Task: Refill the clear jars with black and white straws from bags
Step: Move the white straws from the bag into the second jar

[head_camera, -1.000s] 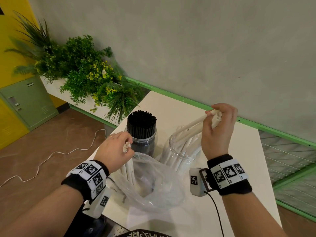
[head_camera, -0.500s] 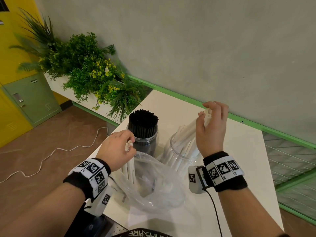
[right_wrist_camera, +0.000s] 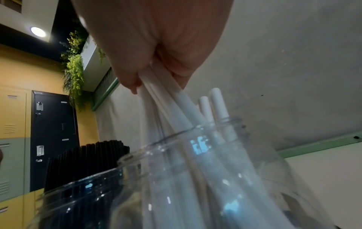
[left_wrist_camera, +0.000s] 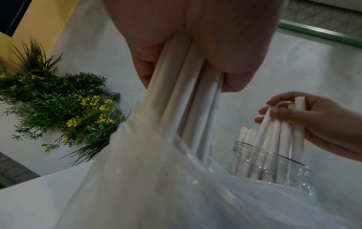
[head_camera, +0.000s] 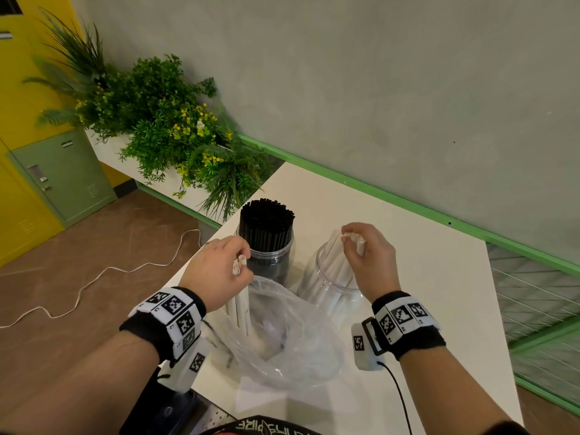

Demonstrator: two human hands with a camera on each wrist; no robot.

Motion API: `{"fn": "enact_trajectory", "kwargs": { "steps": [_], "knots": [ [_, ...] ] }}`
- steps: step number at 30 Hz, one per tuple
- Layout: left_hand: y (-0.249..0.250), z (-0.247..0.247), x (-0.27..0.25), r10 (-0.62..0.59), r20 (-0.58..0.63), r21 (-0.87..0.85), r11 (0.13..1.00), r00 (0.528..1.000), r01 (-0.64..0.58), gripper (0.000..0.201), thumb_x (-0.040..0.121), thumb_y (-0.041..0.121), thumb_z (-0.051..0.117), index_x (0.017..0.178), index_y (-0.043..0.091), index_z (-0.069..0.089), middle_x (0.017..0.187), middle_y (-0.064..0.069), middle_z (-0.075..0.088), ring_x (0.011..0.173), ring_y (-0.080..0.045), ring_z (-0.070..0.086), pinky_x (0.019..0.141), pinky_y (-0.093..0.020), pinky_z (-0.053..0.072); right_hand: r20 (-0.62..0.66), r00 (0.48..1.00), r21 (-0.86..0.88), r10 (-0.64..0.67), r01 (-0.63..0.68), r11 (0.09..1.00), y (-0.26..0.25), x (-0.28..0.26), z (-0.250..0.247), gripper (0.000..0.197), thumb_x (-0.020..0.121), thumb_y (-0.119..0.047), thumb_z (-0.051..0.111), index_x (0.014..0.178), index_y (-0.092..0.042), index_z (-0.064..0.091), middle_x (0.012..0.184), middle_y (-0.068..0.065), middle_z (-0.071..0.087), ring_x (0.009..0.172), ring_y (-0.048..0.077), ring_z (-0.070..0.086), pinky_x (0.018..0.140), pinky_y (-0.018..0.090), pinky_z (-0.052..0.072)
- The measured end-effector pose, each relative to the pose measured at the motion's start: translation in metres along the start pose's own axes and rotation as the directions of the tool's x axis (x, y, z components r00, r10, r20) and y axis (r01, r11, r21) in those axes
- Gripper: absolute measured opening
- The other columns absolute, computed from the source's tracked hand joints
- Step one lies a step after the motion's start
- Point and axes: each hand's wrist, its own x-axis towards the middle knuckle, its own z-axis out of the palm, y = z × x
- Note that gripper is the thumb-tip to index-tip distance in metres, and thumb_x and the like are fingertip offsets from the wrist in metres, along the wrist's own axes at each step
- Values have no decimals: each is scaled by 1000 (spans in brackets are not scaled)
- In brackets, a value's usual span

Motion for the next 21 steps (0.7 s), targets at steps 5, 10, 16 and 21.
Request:
{"fn": "enact_trajectory", "kwargs": {
  "steps": [5, 10, 16, 21],
  "knots": [
    [1, -1, 0, 5, 0, -7, 1000, 1000, -5, 17, 71, 27, 45, 87, 22, 48, 82, 9, 51, 77, -18, 46, 67, -26, 26, 44, 989, 36, 144, -146, 989, 7, -8, -1, 19, 92, -11, 62, 101, -26, 68, 91, -17, 64, 84, 6, 59, 77, 17, 43],
    [0, -1, -1, -3, 11, -1, 1000, 1000, 3, 18, 71, 28, 44, 88, 23, 48, 84, 10, 51, 78, -17, 46, 69, -26, 26, 22, 981, 95, 193, -194, 976, 7, -11, -8, 32, 94, -14, 61, 121, -28, 51, 111, -19, 62, 98, -16, 55, 83, 0, 35],
    [-1, -1, 0, -3, 21, 7, 1000, 1000, 3, 19, 71, 29, 43, 89, 24, 48, 86, 9, 52, 80, -17, 47, 69, -25, 25, -55, 990, -94, 131, -135, 986, 21, -21, -10, 27, 94, -12, 59, 120, -14, 55, 116, -3, 58, 107, 12, 52, 90, 20, 40],
    [-2, -1, -2, -6, 26, 11, 1000, 1000, 6, 21, 71, 30, 43, 90, 23, 49, 88, 8, 54, 82, -18, 48, 70, -25, 26, -23, 998, -216, 58, -61, 974, 26, -22, -14, 20, 92, -1, 56, 108, -9, 65, 114, 0, 45, 95, 15, 50, 85, 29, 48]
  ]
}}
